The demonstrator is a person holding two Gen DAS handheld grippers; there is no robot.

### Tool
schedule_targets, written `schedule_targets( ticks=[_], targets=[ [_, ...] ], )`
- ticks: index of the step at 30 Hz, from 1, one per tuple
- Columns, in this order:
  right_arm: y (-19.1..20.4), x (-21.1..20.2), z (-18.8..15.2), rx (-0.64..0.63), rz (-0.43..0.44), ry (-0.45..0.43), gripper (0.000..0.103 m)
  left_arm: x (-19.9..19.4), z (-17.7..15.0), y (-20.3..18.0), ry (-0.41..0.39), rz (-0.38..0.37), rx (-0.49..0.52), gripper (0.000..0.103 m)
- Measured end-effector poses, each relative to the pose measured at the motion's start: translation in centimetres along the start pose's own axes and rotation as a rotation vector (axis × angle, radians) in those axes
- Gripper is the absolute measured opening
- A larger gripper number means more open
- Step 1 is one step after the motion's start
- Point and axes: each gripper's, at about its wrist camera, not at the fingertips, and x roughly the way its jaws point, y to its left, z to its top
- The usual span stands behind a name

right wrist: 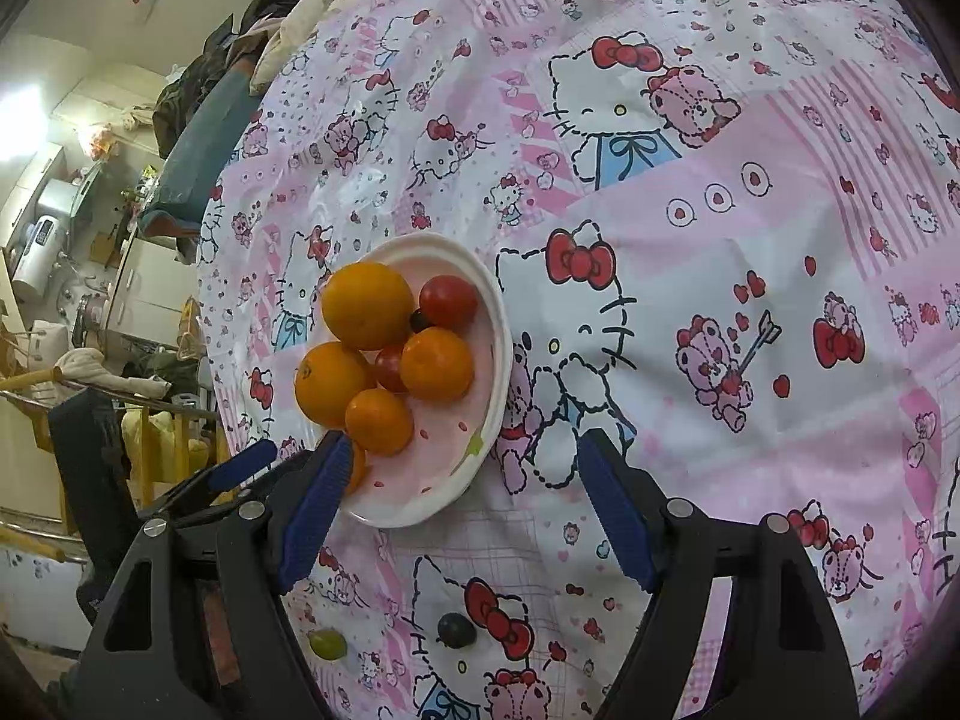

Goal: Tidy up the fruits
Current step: 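Lower the tangerine onto the plate and open the left gripper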

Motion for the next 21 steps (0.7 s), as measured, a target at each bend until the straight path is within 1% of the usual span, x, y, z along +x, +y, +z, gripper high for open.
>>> schedule_targets(
  ticks=[5, 12, 17, 19, 21],
  targets=[
    [0.0, -0.1, 0.0, -0.001, -0.001, -0.003, 0.08, -0.2, -0.3, 0.5, -0.003, 0.011, -0.004, 0.077],
    [0.6, -0.1, -0.1, -0.017, -0.01, -0.005, 0.08, -1.3, -0.5, 1.9, -0.027, 0.013, -0.032, 0.077],
    [0.8, -0.4, -0.7, -0.014, -0.019, -0.007, 0.08, -3.0, -1.0, 3.7, -0.061, 0.016, -0.067, 0.077],
    [1.0, -0.5, -1.0, -0.024, -0.027, -0.005, 0.08, -3.9, -1.7, 4.5, -0.066, 0.006, -0.084, 0.077],
    [1.2, -0.6, -1.6, -0.037, -0.033, -0.002, 0.08, -4.9, -2.4, 5.2, -0.091, 0.002, -0.1, 0.076]
  ],
)
